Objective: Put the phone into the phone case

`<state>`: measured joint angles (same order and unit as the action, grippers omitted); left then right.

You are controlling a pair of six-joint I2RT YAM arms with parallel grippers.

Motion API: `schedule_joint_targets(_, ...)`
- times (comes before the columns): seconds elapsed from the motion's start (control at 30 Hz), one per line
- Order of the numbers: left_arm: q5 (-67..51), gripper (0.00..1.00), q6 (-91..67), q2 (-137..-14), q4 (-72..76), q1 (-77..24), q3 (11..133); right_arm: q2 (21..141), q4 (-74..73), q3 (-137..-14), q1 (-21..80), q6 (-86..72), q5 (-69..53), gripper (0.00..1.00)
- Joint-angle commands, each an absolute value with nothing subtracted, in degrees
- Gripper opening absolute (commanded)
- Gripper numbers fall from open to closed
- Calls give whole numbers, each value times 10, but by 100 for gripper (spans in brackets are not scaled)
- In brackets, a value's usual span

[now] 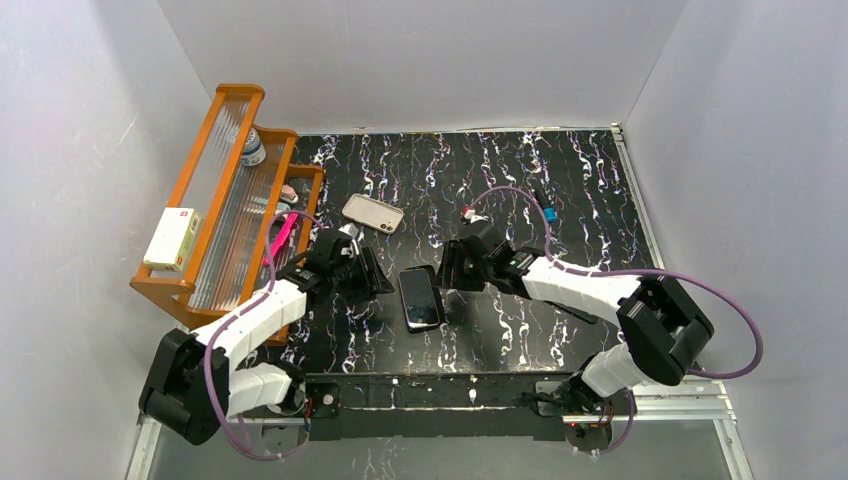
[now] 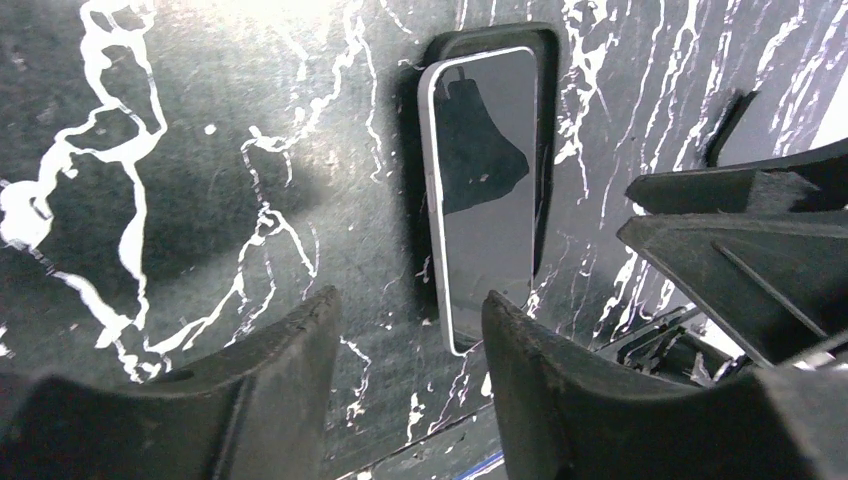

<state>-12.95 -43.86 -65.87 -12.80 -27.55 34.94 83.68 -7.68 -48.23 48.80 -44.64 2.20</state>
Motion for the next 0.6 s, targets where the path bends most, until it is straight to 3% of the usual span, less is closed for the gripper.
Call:
schedule_joint_targets(0.0,-159,49,-463,-679,-63,-287,336,821,-32,-453,457,-431,-46,58)
schedule_joint_targets(0.23,-175,39,-483,-723,19,-301,310,842,19,-420,432,-436,-111,57)
schedule_joint_targets(0.57,-173,37,-493,-762,59,-323,293,877,54,-402,430,-443,-158,54)
